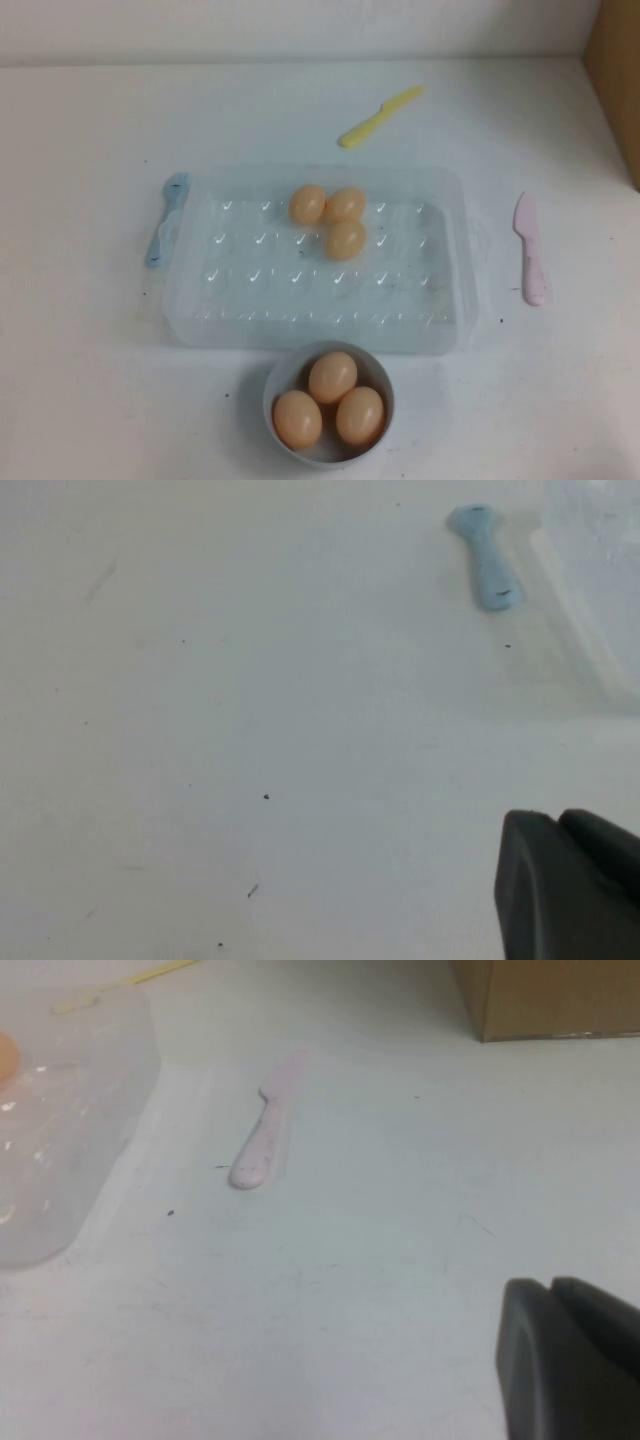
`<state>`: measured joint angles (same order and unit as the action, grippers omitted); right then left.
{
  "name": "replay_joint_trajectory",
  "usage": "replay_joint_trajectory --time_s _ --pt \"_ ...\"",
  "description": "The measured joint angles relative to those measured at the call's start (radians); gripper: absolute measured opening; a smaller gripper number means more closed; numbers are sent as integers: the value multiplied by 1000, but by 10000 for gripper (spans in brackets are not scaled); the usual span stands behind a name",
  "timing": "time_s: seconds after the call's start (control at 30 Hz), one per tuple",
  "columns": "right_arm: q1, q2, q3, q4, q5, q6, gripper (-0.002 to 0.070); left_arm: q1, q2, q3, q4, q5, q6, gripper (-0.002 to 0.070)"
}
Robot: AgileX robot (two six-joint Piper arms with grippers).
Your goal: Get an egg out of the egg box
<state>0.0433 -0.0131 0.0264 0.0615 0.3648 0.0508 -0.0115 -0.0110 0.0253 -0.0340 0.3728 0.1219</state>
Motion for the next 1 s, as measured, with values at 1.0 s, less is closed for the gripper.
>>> replay_joint_trajectory --time_s 1.0 --pt "0 0 0 1055 -103 0 -17 0 0 0 0 0 0 -3"
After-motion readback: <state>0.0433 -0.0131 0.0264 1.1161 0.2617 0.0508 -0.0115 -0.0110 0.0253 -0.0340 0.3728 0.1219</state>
